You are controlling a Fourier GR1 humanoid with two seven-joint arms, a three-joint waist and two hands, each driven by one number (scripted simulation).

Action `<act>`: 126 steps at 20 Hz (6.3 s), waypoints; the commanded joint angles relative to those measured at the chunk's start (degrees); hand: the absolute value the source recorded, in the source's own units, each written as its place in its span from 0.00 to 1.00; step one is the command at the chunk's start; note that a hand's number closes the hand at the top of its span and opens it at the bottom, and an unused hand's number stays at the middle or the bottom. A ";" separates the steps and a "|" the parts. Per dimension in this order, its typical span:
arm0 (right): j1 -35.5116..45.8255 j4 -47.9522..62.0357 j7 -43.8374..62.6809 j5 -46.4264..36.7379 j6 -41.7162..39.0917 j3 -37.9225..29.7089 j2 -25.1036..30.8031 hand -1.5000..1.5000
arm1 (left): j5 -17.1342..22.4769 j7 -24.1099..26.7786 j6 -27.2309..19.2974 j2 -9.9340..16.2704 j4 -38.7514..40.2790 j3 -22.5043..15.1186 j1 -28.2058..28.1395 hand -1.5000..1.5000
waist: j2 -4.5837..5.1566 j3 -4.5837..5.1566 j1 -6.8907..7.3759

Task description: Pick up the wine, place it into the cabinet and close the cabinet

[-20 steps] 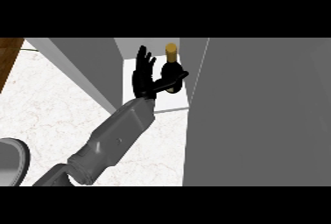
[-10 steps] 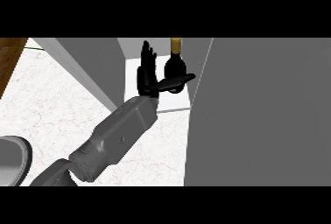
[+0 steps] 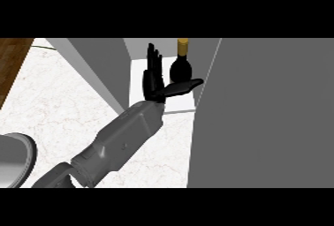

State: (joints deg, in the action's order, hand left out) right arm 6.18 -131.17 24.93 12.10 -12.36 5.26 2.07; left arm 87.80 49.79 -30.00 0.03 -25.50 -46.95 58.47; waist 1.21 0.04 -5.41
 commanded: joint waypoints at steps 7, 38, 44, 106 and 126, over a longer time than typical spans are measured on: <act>-5.40 -0.01 -3.38 -1.47 -1.28 1.19 -0.51 0.00 | 1.76 3.15 0.19 -0.03 -6.50 -5.26 -3.03 0.00 | -0.49 -0.05 1.50; -0.18 -5.01 4.73 -0.66 3.87 -4.77 1.82 0.00 | -23.45 -3.59 -1.51 17.32 -48.66 -6.51 -30.54 0.00 | -1.48 -0.06 5.90; -3.87 -6.60 4.47 3.44 -2.06 -1.53 3.91 1.00 | -27.18 -6.30 -1.91 22.17 -59.49 -5.86 -34.82 0.00 | -1.45 -0.08 5.79; 53.93 42.85 0.22 3.82 31.46 21.92 -2.04 1.00 | -16.05 5.14 53.71 69.15 -68.37 35.43 -90.11 0.00 | -0.84 0.01 9.40; 64.78 75.59 6.23 32.44 -11.22 19.22 -2.06 1.00 | -16.14 -0.89 57.49 65.50 -66.17 42.50 -90.25 0.00 | -0.63 0.06 9.07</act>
State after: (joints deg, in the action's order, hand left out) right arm 68.79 -63.19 32.33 41.31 -18.69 26.49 0.06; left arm 70.00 46.02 23.77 66.02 -95.38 -8.74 -32.27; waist 0.47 0.23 3.64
